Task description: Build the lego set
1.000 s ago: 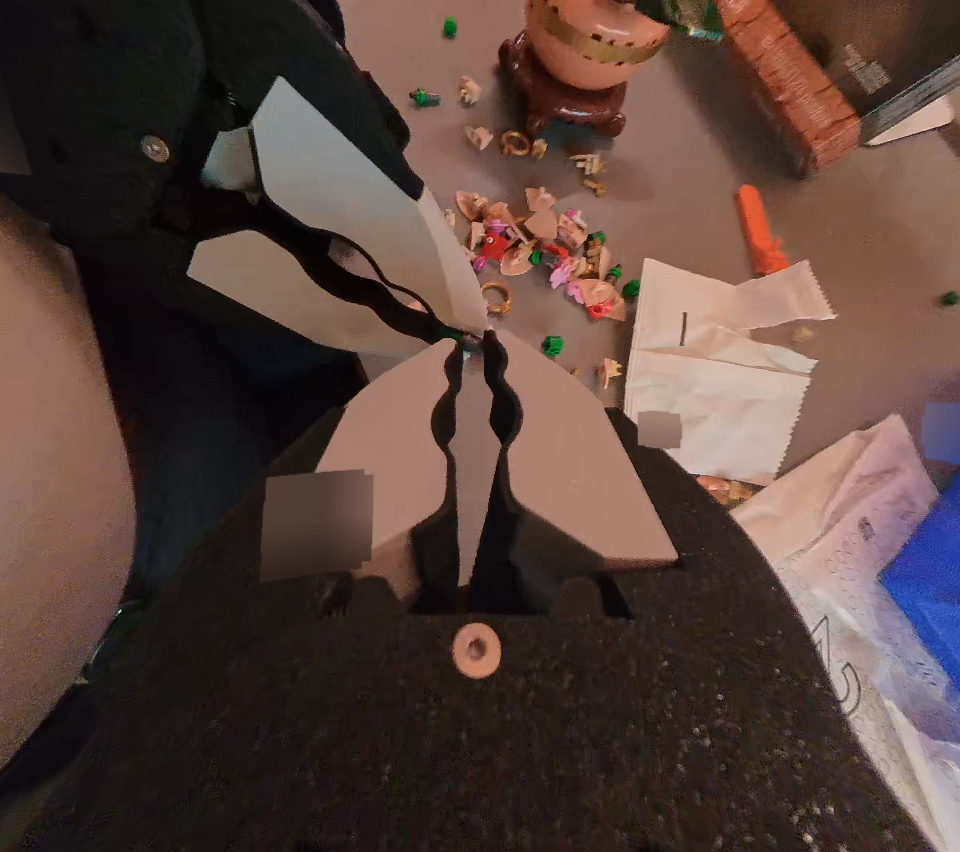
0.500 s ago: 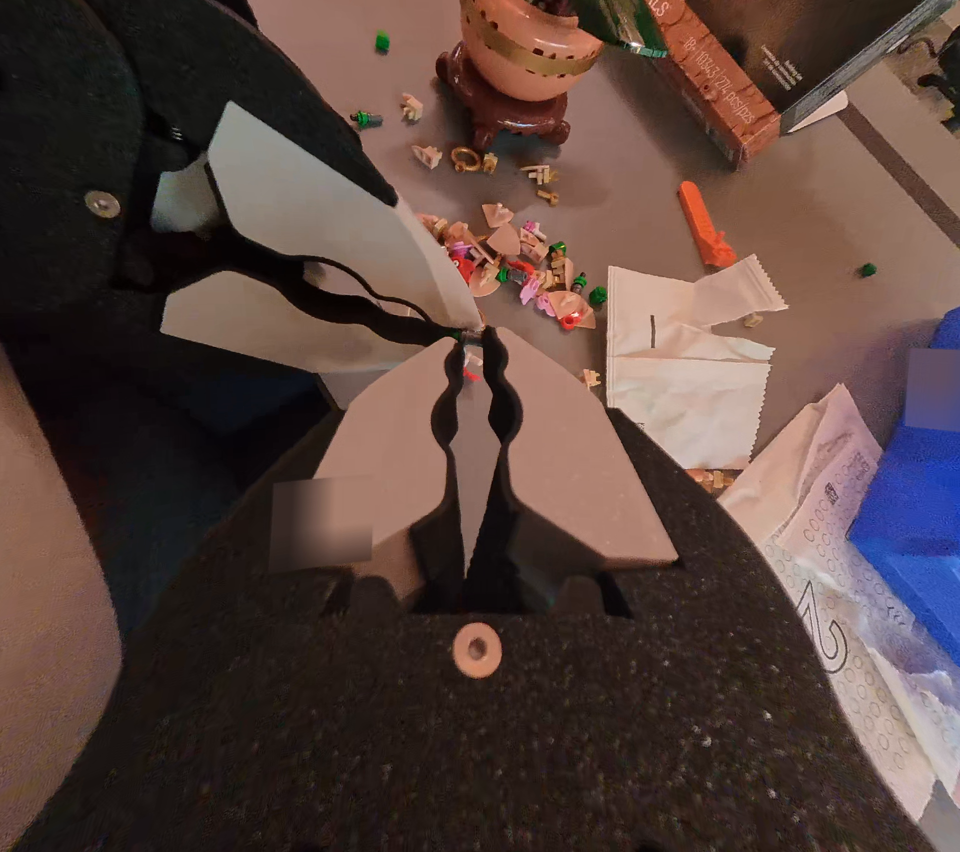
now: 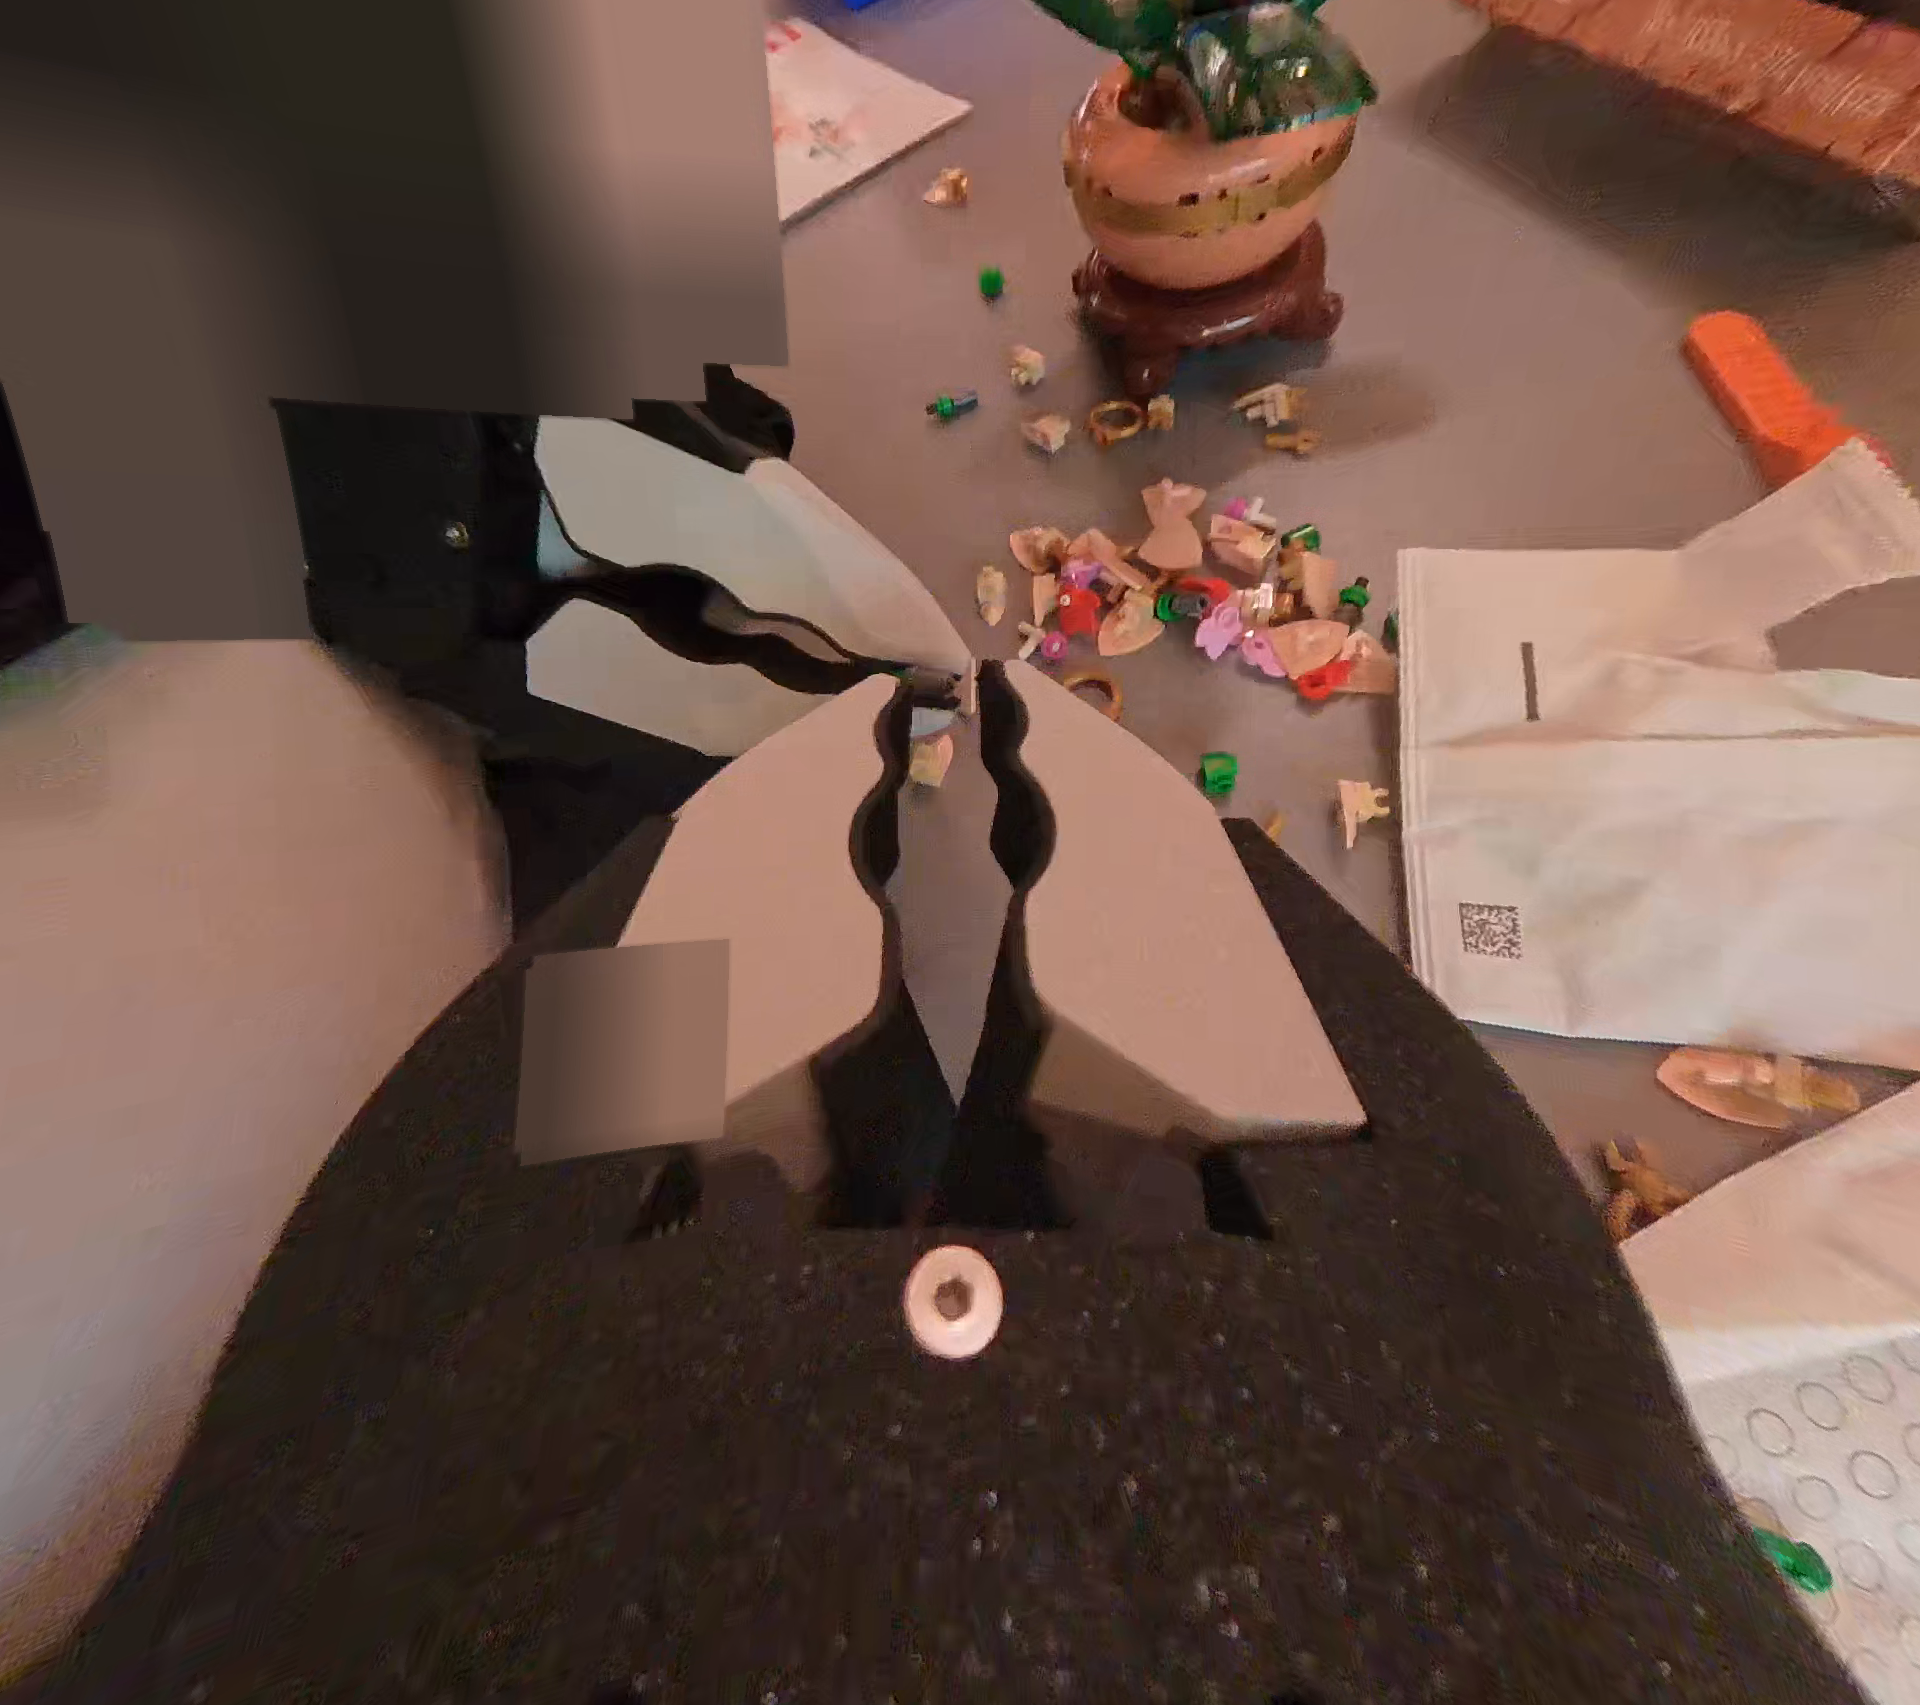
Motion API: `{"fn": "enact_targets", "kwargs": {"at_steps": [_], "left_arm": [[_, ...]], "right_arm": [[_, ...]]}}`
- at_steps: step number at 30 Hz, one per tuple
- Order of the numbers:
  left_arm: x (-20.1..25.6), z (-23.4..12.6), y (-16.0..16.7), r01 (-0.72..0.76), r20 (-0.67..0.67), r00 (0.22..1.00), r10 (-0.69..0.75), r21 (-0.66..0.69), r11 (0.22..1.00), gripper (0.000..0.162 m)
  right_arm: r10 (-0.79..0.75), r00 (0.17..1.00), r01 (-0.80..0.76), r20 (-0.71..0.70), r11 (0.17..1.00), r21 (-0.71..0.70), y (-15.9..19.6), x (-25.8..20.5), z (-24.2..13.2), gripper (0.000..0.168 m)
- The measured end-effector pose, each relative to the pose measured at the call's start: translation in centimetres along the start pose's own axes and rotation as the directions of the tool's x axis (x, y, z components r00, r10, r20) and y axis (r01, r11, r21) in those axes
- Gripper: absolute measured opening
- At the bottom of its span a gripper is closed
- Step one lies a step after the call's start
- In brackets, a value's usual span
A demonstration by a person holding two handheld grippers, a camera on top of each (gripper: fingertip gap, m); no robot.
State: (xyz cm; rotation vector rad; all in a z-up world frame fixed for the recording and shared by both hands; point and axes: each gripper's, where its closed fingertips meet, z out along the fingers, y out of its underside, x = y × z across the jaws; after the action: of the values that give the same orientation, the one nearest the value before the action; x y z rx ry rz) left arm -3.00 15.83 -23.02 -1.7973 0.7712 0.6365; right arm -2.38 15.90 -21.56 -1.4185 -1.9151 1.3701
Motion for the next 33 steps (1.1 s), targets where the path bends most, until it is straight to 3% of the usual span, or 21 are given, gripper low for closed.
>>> {"fn": "enact_targets", "kwargs": {"at_steps": [3, 7, 21, 25, 31, 32, 33], "left_arm": [[-0.3, 0.0, 0.0, -0.011, 0.017, 1.0, 0.011, 0.004, 1.0, 0.005], [-0.1, 0.0, 0.1, -0.01, 0.016, 1.0, 0.01, 0.008, 1.0, 0.005], [0.2, 0.0, 0.1, -0.012, 0.01, 1.0, 0.012, -0.001, 1.0, 0.005], [0.1, -0.1, 0.4, -0.008, 0.02, 1.0, 0.008, -0.016, 1.0, 0.005], [-0.1, -0.2, 0.9, 0.031, 0.032, 0.999, -0.029, -0.043, 0.999, 0.004], [0.3, -0.4, 0.6, 0.048, 0.002, 0.999, -0.048, -0.026, 0.999, 0.005], [1.2, -0.6, -0.2, 0.1, -0.049, 0.994, -0.099, 0.012, 0.995, 0.005]], "right_arm": [[0.054, 0.998, -0.051, 0.043, 0.997, -0.053, 0.9, -0.5, 1.1, 0.017], [0.134, 0.987, -0.135, 0.088, 0.991, 0.005, 0.3, -0.6, 1.4, 0.015], [0.121, 0.992, -0.119, 0.034, 0.992, -0.048, 0.9, -0.5, 1.4, 0.007], [-0.031, 0.995, 0.026, -0.093, 0.998, -0.055, 0.7, -0.5, 1.5, 0.006], [-0.221, 0.932, 0.192, -0.288, 0.973, -0.125, 0.4, -0.3, 1.8, 0.006], [-0.239, 0.901, 0.198, -0.363, 0.969, -0.148, 0.4, 0.7, 1.5, 0.0], [-0.384, 0.749, 0.264, -0.54, 0.92, -0.288, 1.1, 4.1, -0.5, 0.0]]}}
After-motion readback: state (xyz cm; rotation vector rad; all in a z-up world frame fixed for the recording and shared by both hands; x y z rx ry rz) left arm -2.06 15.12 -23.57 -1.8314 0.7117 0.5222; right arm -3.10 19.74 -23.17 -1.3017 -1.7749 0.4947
